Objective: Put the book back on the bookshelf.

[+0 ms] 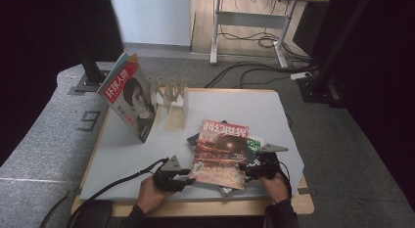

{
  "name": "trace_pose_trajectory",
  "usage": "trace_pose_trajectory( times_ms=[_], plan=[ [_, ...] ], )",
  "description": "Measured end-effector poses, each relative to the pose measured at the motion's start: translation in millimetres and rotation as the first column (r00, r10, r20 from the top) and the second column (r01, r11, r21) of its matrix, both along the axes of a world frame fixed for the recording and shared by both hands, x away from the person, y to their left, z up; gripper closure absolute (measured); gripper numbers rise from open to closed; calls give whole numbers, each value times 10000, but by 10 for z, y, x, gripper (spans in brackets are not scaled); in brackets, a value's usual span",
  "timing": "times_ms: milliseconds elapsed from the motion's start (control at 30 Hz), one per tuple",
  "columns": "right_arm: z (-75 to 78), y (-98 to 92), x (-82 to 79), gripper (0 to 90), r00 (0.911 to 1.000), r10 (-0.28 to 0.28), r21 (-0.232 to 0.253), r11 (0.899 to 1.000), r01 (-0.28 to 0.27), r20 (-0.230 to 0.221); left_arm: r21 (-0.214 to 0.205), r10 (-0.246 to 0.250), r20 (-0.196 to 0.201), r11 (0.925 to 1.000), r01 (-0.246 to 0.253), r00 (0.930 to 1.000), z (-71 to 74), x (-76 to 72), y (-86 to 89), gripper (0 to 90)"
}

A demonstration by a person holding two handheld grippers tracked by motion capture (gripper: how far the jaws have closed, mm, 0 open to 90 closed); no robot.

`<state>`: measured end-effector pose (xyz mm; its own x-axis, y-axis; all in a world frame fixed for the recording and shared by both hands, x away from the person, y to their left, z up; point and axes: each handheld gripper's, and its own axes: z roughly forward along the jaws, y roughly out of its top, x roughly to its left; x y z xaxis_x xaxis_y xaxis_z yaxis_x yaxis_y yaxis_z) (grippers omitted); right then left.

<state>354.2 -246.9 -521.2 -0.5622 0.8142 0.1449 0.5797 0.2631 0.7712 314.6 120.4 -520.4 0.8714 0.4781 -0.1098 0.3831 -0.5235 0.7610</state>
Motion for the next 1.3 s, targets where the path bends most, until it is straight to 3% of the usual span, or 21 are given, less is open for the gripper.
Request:
trace_pose_trajectory(
  times_ms=[367, 633, 833, 1000, 1300],
  plan=[
    [20, -66, 4, 29, 10000, -14, -162, 9999, 13, -76, -433, 410, -268, 9982, -421, 9988, -31, 153, 8, 614],
    [21, -97, 28, 29, 9999, 15, -138, 9999, -17, -140, -441, 560, -93, 9974, -563, 9984, -27, 185, -21, 632],
    [74, -110, 82, 80, 10000, 72, -423, 9991, -72, 11, -426, 556, -173, 9975, -563, 9983, -54, 188, -36, 562],
    [137, -182, 270, 81, 10000, -42, -115, 9999, 41, -48, -356, 601, -110, 9975, -604, 9981, -54, 192, -36, 518],
    [174, -195, 660, 53, 9992, -71, -118, 9999, 66, -397, -277, 632, -53, 9976, -633, 9980, -73, 205, -36, 457]
  ],
)
